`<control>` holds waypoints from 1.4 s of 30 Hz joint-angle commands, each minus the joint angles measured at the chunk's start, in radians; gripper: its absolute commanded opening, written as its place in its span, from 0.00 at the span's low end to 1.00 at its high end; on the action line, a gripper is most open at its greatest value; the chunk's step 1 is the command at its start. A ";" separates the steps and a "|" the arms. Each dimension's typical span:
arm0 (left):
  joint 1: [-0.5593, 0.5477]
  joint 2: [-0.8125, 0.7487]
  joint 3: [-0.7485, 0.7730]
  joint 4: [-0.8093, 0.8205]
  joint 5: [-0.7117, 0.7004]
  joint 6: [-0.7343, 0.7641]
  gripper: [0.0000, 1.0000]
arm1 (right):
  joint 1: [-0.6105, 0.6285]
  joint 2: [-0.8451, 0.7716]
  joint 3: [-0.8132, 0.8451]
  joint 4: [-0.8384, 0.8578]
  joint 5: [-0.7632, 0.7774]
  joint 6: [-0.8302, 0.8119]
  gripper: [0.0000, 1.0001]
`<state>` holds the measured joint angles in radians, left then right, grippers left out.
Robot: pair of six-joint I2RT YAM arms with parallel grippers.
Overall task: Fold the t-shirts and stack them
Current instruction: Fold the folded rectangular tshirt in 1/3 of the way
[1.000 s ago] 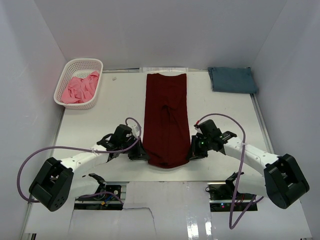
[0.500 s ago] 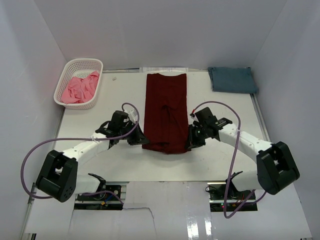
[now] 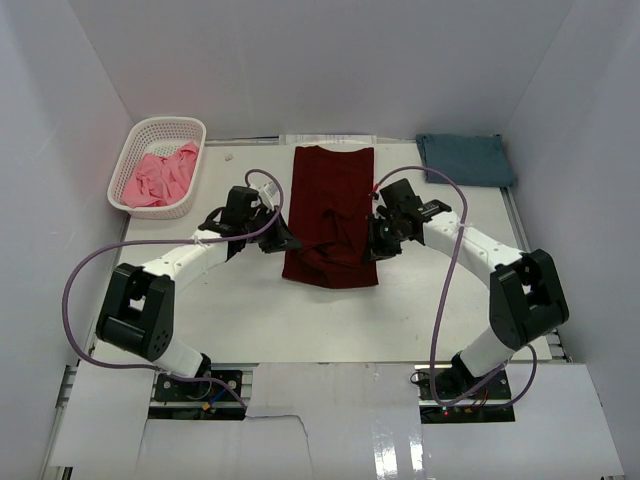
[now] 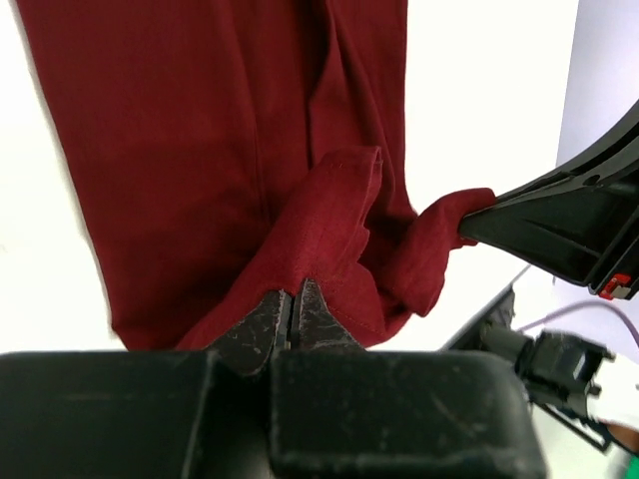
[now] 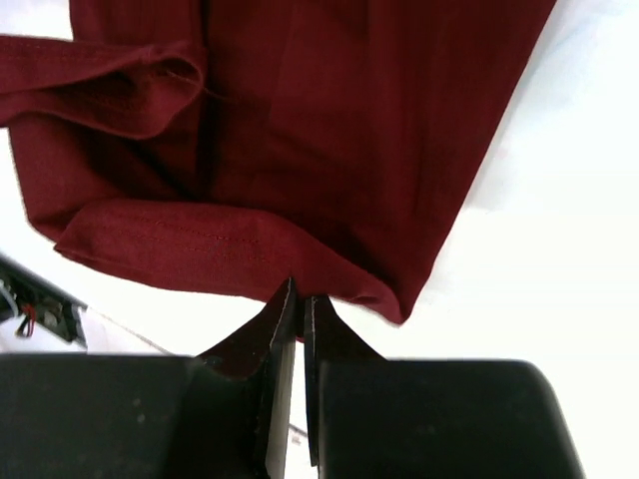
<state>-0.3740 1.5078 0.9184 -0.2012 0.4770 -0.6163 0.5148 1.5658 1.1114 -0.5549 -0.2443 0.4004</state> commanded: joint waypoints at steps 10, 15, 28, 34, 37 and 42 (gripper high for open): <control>0.043 0.132 0.187 0.046 -0.092 0.009 0.00 | -0.068 0.175 0.284 -0.048 0.057 -0.083 0.08; 0.050 0.178 0.244 0.101 -0.103 0.003 0.00 | -0.094 0.249 0.399 -0.074 0.060 -0.097 0.08; 0.072 0.304 0.431 0.105 -0.107 0.004 0.00 | -0.128 0.384 0.582 -0.125 0.056 -0.095 0.08; 0.084 0.354 0.485 0.097 -0.107 0.016 0.00 | -0.137 0.442 0.677 -0.151 0.051 -0.100 0.08; 0.087 0.371 0.497 0.097 -0.104 0.016 0.00 | -0.141 0.470 0.715 -0.161 0.048 -0.101 0.08; 0.092 0.407 0.513 0.102 -0.100 0.018 0.00 | -0.148 0.513 0.749 -0.163 0.045 -0.103 0.08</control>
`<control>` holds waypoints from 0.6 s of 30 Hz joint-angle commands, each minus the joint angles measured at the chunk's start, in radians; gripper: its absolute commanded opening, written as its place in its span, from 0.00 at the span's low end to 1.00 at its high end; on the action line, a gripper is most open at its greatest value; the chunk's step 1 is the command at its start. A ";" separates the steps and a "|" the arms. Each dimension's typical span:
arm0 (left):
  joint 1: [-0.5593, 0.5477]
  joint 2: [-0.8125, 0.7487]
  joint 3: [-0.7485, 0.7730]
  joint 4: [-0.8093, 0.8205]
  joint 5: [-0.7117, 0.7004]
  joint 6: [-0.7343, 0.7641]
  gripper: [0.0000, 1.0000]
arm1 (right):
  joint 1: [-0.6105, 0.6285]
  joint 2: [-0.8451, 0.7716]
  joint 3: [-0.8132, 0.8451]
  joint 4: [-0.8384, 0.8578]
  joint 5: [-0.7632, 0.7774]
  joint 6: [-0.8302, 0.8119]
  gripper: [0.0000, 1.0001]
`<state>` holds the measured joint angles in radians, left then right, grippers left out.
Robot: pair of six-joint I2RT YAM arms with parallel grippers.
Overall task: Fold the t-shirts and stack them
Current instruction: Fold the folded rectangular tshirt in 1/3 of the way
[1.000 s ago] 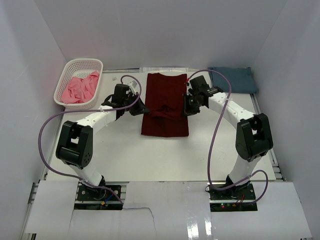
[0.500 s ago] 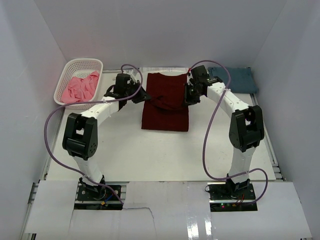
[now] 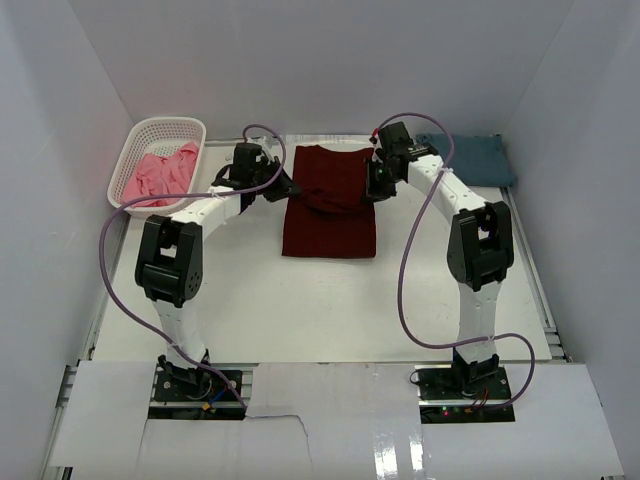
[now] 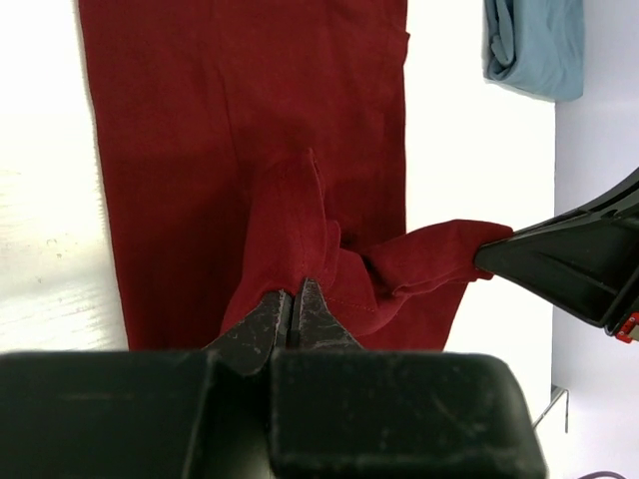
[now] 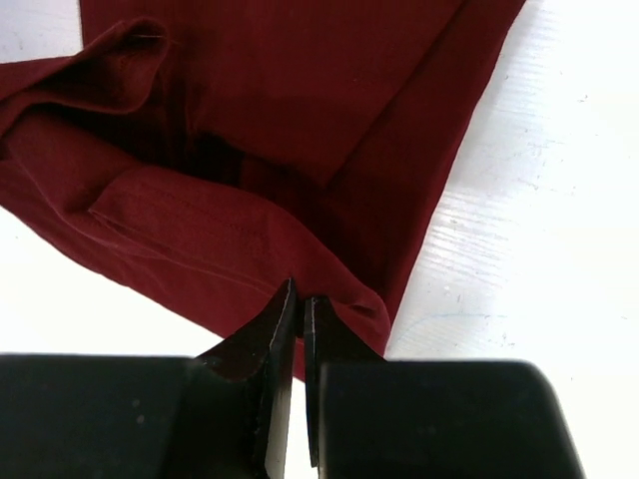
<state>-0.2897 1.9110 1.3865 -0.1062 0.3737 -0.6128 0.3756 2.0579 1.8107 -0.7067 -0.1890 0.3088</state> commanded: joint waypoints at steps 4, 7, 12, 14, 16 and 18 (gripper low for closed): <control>0.009 0.031 0.046 0.020 0.008 0.010 0.00 | -0.014 0.054 0.059 -0.004 -0.013 -0.011 0.08; 0.012 0.046 0.040 0.037 0.011 0.007 0.00 | -0.015 0.070 0.062 0.004 -0.009 -0.011 0.08; 0.018 0.075 0.058 0.040 0.011 0.007 0.00 | -0.020 0.094 0.081 0.021 -0.007 -0.010 0.08; 0.020 0.088 0.068 0.045 0.017 0.004 0.00 | -0.021 0.113 0.099 0.018 -0.012 -0.010 0.08; 0.021 0.103 0.080 0.045 0.021 0.004 0.00 | -0.021 0.126 0.110 0.018 -0.010 -0.008 0.08; 0.021 0.111 0.088 0.043 0.022 0.002 0.00 | -0.023 0.139 0.124 0.016 -0.010 -0.008 0.08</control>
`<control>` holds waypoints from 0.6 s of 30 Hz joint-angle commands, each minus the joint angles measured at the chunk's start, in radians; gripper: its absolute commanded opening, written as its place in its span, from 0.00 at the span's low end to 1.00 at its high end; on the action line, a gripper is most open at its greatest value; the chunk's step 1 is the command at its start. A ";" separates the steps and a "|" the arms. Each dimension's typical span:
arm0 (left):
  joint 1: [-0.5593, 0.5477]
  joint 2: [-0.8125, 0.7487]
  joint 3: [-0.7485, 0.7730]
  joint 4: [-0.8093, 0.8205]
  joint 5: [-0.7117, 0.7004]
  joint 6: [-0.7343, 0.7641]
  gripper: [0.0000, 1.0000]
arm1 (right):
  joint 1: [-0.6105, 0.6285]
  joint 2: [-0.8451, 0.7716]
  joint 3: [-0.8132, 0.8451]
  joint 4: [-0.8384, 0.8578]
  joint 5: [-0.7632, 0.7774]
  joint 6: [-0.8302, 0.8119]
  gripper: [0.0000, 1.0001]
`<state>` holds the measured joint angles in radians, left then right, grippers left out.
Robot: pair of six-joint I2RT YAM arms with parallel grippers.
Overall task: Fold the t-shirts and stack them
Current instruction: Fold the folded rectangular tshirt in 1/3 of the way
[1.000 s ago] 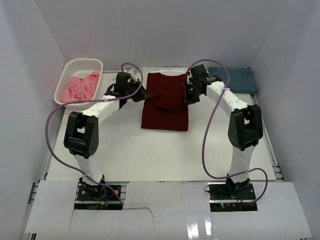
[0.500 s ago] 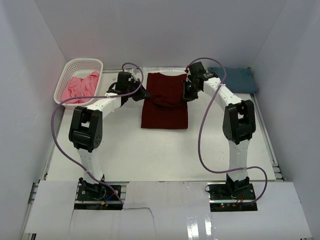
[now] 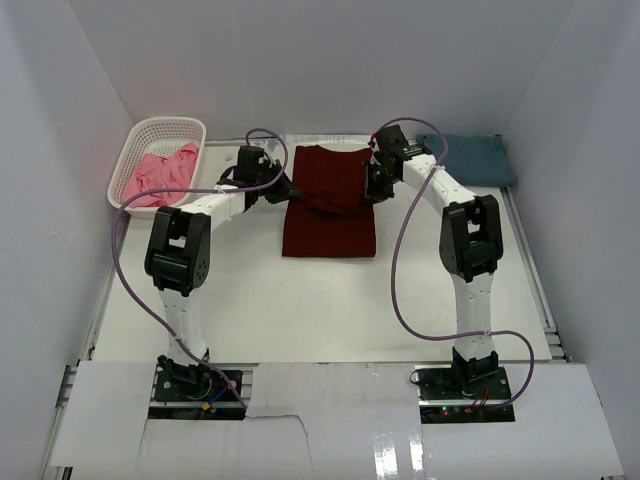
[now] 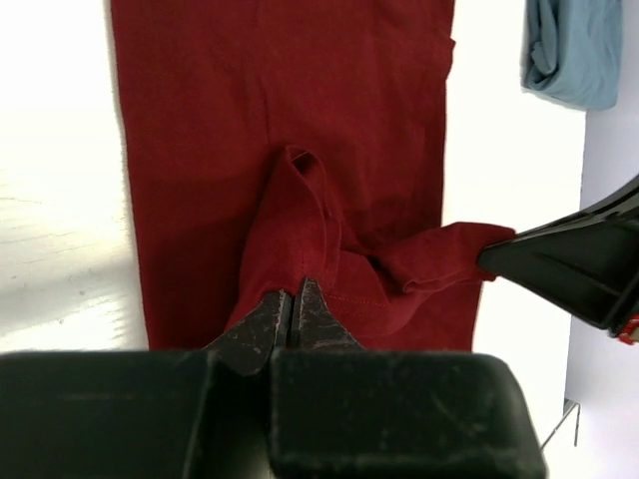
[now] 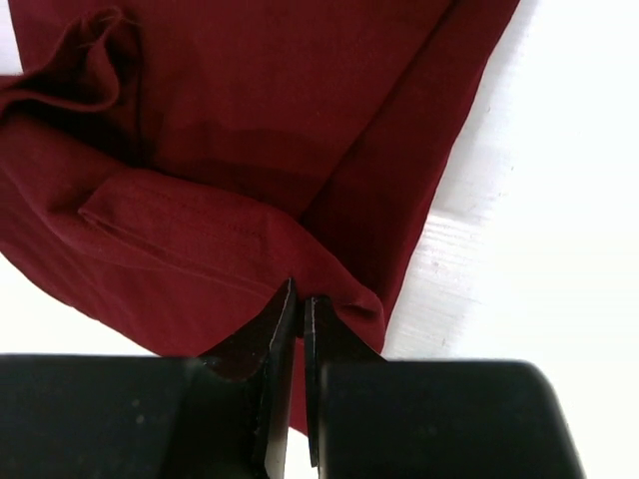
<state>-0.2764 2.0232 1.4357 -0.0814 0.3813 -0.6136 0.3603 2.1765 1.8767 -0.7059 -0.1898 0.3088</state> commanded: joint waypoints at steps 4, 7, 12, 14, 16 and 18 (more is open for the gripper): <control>0.009 0.037 0.072 0.008 0.040 0.008 0.03 | -0.009 0.035 0.081 0.014 -0.004 -0.005 0.17; 0.009 0.055 0.081 0.014 0.050 0.005 0.21 | -0.009 0.048 0.094 0.014 0.007 0.001 0.24; 0.016 0.078 0.118 0.008 0.030 -0.005 0.34 | -0.014 0.045 0.093 0.077 0.062 0.010 0.33; 0.026 0.088 0.146 0.003 0.019 -0.026 0.39 | -0.017 0.036 0.067 0.152 0.082 0.021 0.34; 0.039 0.095 0.153 0.022 0.015 -0.060 0.51 | -0.026 0.032 0.058 0.192 0.105 0.039 0.34; 0.046 0.107 0.178 0.028 0.014 -0.078 0.61 | -0.034 0.040 0.062 0.206 0.116 0.064 0.34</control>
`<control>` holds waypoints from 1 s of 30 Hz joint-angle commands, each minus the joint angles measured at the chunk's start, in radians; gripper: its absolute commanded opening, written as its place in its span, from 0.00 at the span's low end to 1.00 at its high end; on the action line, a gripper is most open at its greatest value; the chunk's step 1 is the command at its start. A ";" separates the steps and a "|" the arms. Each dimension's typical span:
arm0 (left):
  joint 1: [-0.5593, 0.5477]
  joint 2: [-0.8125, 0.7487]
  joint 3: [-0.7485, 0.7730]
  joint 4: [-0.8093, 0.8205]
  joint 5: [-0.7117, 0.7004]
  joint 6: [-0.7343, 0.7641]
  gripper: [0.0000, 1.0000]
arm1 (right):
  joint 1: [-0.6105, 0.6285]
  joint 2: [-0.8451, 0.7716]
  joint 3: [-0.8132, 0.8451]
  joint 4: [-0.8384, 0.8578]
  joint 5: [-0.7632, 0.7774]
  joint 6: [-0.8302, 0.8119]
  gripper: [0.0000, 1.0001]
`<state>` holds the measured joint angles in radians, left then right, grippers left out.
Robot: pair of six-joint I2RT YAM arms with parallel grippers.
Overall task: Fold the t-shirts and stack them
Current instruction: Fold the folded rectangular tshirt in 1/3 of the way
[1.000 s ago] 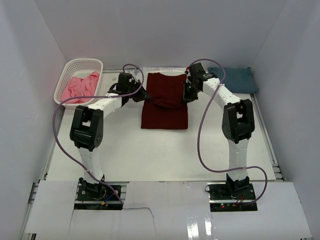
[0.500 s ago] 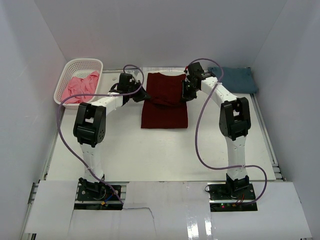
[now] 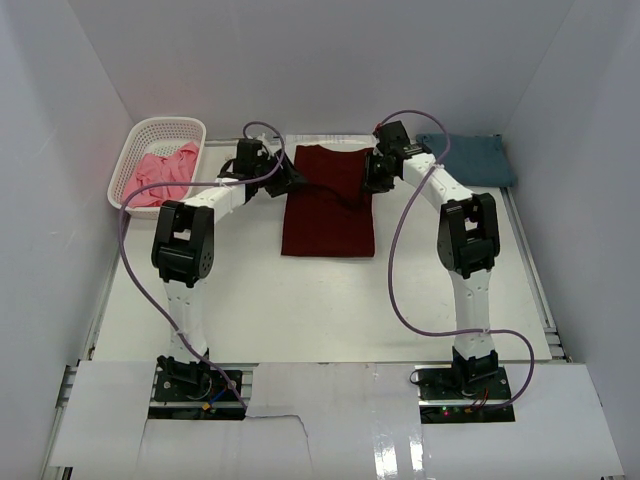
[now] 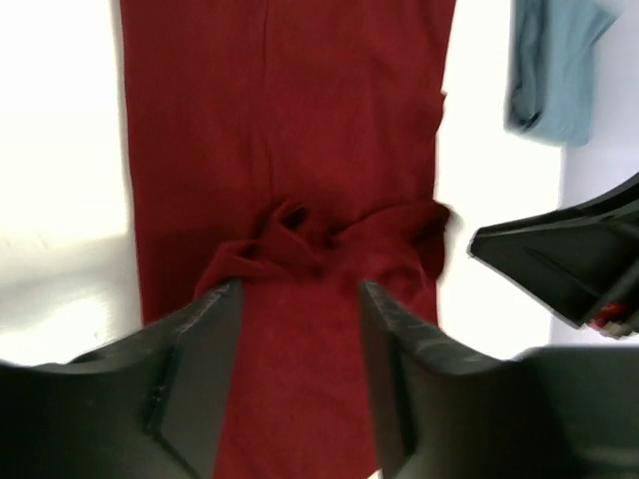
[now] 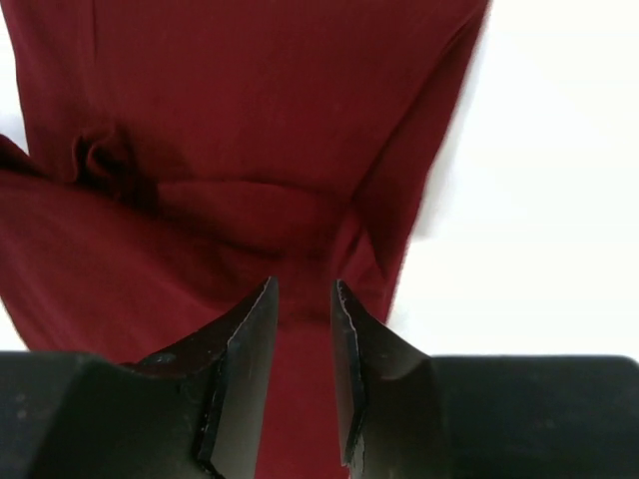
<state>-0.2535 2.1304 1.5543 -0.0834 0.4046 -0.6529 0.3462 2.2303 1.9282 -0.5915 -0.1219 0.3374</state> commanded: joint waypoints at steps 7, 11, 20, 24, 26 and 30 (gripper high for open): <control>0.059 -0.001 0.130 0.047 -0.013 -0.067 0.68 | -0.023 -0.049 -0.024 0.191 0.062 0.042 0.34; 0.060 -0.081 0.080 0.011 -0.007 -0.018 0.69 | -0.023 -0.101 -0.086 0.251 -0.048 -0.003 0.35; -0.003 -0.326 -0.321 0.183 0.143 -0.005 0.66 | -0.026 -0.092 -0.210 0.315 -0.318 0.037 0.36; -0.039 -0.380 -0.421 0.197 0.158 0.033 0.66 | -0.029 -0.075 -0.215 0.314 -0.250 0.025 0.42; -0.047 -0.379 -0.434 0.198 0.171 0.048 0.66 | -0.027 -0.064 -0.196 0.306 -0.211 0.014 0.43; -0.079 -0.357 -0.451 0.195 0.195 0.079 0.66 | -0.029 -0.031 -0.138 0.266 -0.148 -0.050 0.44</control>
<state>-0.3187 1.8034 1.1152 0.0834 0.5629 -0.6224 0.3210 2.1876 1.7206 -0.3363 -0.3244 0.3447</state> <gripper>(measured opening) 0.658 0.442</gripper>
